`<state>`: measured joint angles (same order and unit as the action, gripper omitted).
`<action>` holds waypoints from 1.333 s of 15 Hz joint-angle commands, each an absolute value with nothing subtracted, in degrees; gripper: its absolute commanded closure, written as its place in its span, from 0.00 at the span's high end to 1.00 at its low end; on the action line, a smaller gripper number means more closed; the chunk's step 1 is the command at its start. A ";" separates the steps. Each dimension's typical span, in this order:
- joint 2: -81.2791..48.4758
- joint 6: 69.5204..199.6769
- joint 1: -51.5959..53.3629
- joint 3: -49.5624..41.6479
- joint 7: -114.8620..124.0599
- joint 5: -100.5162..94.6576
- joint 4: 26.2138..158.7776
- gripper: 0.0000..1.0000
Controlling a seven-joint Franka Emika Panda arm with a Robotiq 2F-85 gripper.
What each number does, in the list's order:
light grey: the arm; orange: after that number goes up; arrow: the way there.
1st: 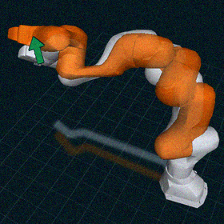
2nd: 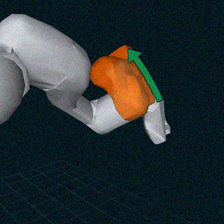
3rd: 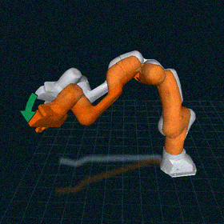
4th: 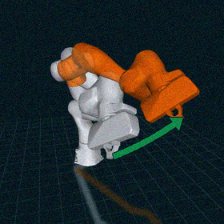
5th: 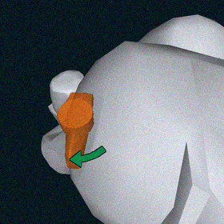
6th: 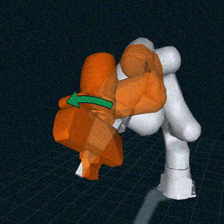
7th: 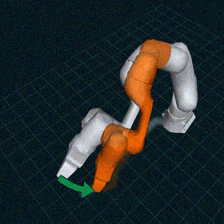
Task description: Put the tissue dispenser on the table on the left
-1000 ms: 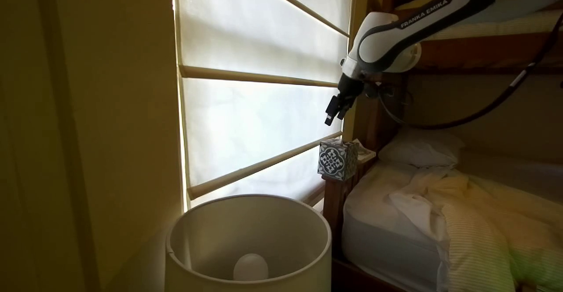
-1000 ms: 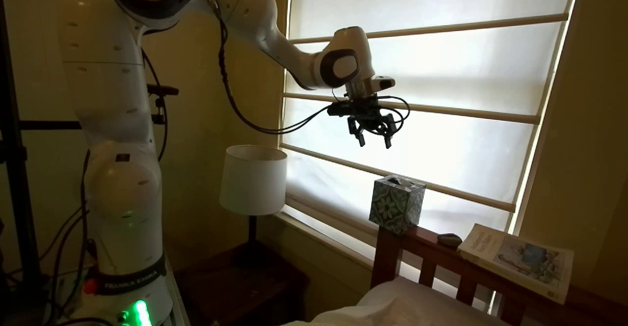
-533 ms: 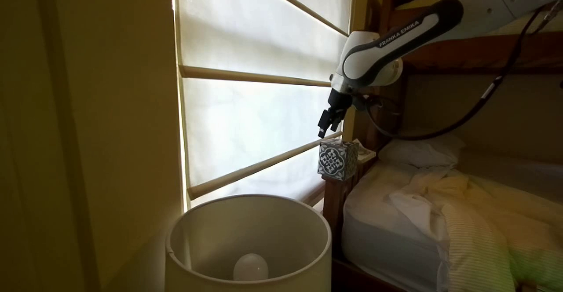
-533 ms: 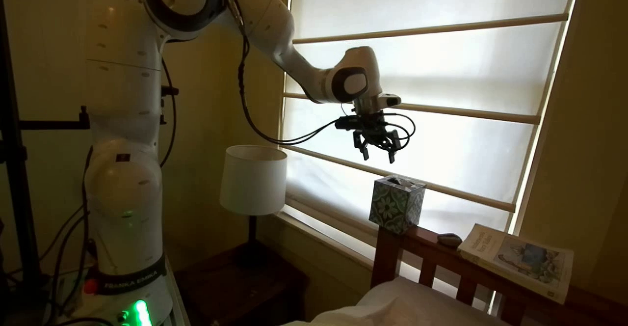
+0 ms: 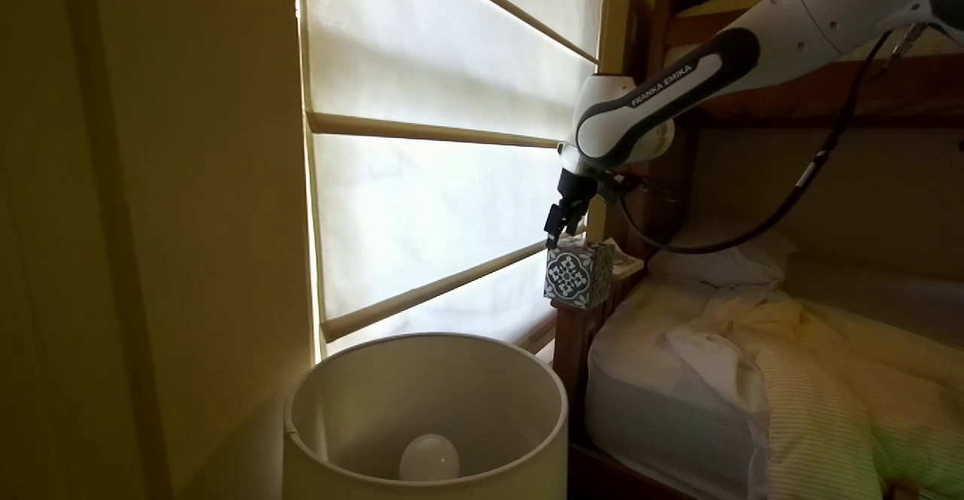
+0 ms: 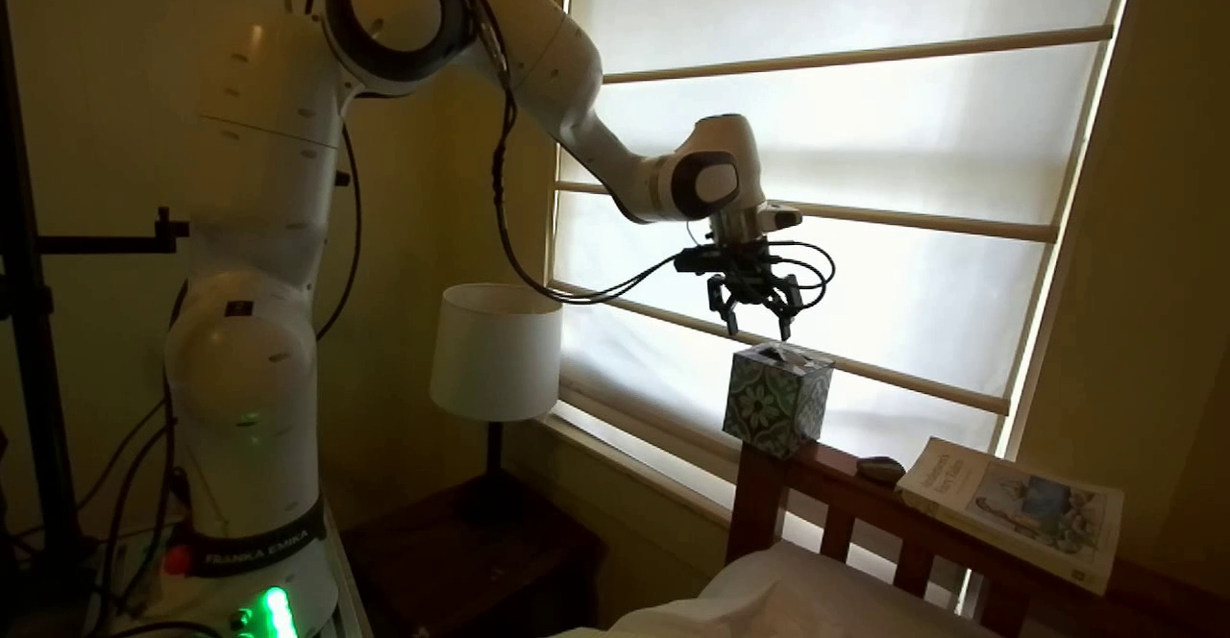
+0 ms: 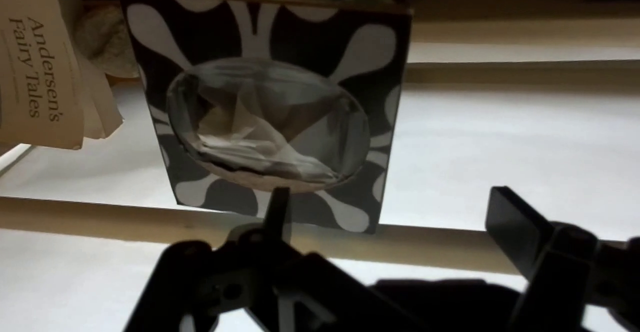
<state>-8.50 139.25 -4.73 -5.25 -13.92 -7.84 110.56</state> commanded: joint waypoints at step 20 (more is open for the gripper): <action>-11.10 131.66 -3.83 -3.63 -11.82 -8.61 107.70 0.38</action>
<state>-10.13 133.67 -3.83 -3.93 -12.48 -8.70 109.12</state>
